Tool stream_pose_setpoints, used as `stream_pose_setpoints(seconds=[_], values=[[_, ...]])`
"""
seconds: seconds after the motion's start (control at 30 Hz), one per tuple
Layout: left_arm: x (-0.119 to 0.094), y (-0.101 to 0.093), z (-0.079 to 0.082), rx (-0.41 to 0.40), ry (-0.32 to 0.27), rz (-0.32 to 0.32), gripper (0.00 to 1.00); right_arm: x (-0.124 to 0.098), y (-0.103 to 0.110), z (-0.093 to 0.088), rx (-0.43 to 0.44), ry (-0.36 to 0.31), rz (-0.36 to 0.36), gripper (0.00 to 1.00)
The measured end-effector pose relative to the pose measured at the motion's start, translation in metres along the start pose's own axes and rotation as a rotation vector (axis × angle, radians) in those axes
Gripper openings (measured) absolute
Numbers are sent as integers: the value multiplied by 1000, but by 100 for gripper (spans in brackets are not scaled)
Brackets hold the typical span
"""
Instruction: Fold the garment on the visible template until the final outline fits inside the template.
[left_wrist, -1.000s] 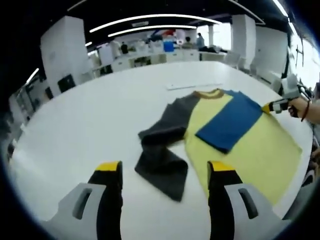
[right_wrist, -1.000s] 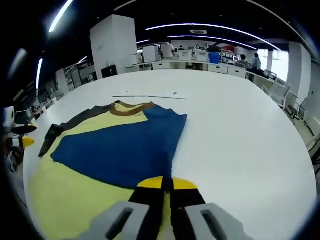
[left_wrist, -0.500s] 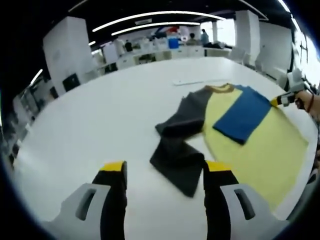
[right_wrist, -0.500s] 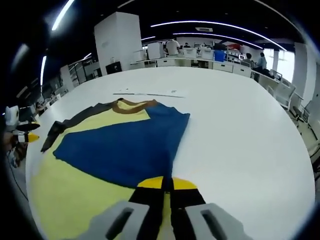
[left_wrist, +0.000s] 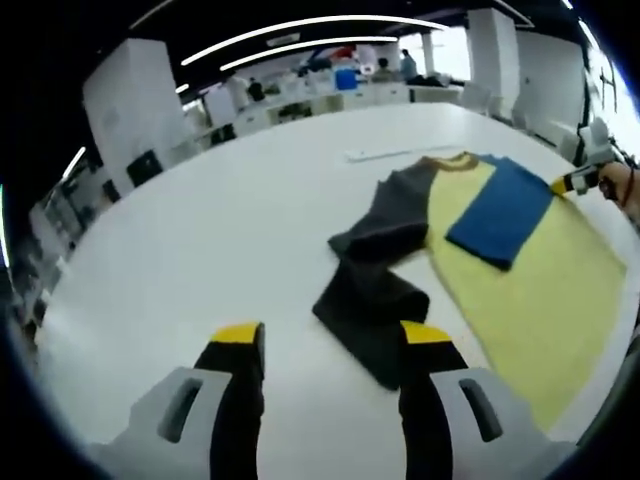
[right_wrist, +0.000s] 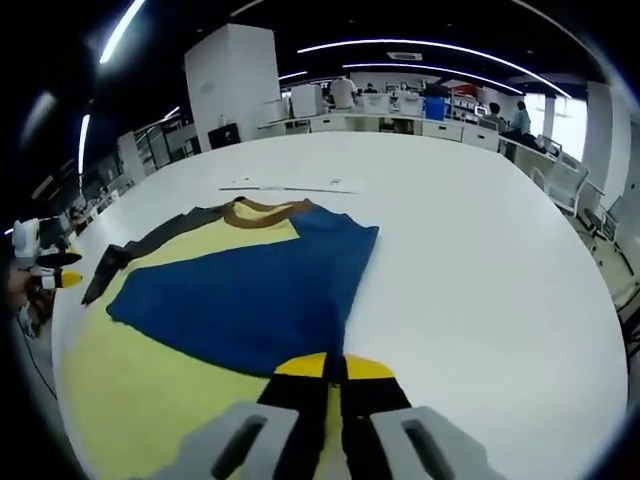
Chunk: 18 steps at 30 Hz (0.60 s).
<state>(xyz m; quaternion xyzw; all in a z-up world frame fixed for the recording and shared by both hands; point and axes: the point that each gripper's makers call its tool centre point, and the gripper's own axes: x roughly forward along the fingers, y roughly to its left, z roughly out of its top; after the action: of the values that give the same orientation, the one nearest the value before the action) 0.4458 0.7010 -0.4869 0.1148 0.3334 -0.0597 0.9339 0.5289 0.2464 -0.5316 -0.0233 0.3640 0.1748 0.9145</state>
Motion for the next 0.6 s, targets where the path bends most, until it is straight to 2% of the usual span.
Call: stream_pose_setpoints(seconds=[0.13, 0.2, 0.3, 0.37, 0.47, 0.6], values=[[2, -1, -1, -13, 4, -9, 48, 0, -3, 0, -16, 5, -8, 0], [3, -1, -2, -14, 9, -7, 48, 0, -3, 0, 2, 6, -6, 1], [4, -2, -2, -34, 7, -15, 47, -4, -2, 11, 29, -38, 3, 4], [5, -2, -3, -51, 8, -17, 47, -7, -2, 20, 83, -73, 13, 13], [8, -1, -6, -61, 19, -19, 46, -11, -1, 27, 104, -94, 34, 32], [12, -3, -8, -99, 21, -40, 45, -20, 7, 38, 98, -133, 66, 43]])
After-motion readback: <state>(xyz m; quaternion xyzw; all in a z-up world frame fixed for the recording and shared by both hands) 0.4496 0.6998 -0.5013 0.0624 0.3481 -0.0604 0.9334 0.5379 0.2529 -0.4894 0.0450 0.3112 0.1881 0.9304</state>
